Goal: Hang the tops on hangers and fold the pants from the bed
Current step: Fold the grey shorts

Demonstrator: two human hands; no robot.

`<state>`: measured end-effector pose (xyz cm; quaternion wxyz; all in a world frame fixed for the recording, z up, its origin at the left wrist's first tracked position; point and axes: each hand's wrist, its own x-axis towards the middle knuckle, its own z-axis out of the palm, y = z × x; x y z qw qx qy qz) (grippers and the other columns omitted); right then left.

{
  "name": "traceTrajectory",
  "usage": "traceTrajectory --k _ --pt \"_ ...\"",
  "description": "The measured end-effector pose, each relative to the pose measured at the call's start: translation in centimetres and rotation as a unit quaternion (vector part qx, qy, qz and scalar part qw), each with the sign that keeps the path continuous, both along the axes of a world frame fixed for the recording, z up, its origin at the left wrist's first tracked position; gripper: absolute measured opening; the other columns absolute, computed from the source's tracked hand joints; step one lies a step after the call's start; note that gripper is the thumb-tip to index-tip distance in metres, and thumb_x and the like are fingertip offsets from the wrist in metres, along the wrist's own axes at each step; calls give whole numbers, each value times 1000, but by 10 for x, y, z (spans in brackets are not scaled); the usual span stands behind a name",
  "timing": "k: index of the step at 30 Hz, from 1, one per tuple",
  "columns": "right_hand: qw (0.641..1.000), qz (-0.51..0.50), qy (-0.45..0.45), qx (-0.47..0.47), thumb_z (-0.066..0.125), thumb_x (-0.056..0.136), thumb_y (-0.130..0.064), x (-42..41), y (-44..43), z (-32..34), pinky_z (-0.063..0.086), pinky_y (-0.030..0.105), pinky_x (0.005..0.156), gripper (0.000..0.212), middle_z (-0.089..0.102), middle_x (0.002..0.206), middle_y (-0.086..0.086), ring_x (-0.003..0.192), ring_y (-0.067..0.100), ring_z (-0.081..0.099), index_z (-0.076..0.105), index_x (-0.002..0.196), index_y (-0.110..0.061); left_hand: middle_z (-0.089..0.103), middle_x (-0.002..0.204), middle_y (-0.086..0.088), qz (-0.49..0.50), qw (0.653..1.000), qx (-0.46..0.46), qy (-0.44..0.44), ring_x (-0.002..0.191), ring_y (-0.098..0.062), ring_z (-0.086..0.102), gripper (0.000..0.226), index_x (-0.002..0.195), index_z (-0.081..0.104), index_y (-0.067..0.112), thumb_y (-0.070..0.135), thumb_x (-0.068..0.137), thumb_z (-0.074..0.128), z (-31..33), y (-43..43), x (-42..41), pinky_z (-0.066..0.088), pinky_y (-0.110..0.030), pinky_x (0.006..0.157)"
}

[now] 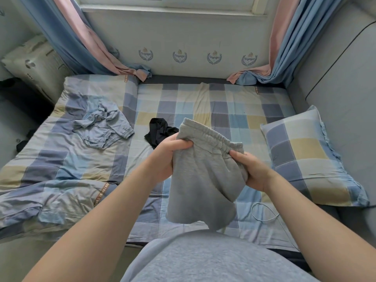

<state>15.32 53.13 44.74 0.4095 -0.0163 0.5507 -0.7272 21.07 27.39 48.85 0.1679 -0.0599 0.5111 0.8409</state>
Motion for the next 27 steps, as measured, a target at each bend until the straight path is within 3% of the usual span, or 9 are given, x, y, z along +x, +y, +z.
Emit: traceTrajectory --k 3,7,9,12,16,21,24,27 --pt "995 -71 41 56 82 79 -22 -9 0 1 59 31 77 36 74 110 15 100 29 72 75 110 -5 70 119 -18 -21 996 -83 -27 110 -36 68 27 116 71 6 16 91 66 -10 -9 0 57 -40 85" --pt "954 -86 208 197 77 82 0 -22 -5 1 57 32 83 25 73 96 9 92 21 67 69 105 1 72 107 -14 30 959 -280 -41 97 -23 66 23 110 70 5 0 88 70 -25 -8 -10 53 -36 87" --pt "930 -66 271 240 79 82 -2 -30 -8 5 50 34 76 22 65 85 8 82 17 59 65 96 6 68 97 -9 56 948 -310 -32 89 -18 62 23 102 66 9 -5 86 70 -28 -6 -19 51 -30 84" --pt "894 -68 351 270 82 80 -7 -43 -12 16 42 33 72 22 59 77 4 75 15 52 63 86 3 65 81 1 80 936 -342 2 76 -12 59 27 93 60 14 -9 83 71 -29 -6 -35 50 -18 68" --pt "858 -85 411 297 84 80 -15 -60 -13 32 46 34 72 19 63 78 -1 74 14 54 66 85 -10 68 90 -2 101 921 -373 56 86 -17 63 29 91 60 20 -3 80 74 -21 -7 -52 53 -37 88" --pt "828 -116 448 317 83 81 -17 -51 -7 34 45 22 67 18 65 78 -7 71 7 56 66 87 -16 68 86 10 85 889 -439 100 75 -3 62 26 91 58 30 9 81 68 -20 -5 -51 50 -31 72" --pt "815 -90 447 357 83 80 -18 -33 -1 10 43 30 70 20 63 80 0 75 16 55 63 85 -14 69 94 1 48 863 -497 77 91 -22 64 21 100 58 21 8 86 65 -40 -2 -39 52 -45 79" --pt "794 -39 428 430 81 81 -20 -9 2 -32 42 44 80 21 62 85 3 86 29 56 63 88 -13 63 97 1 -12 826 -562 36 103 -35 57 21 101 53 25 12 89 66 -73 4 -20 48 -48 91"
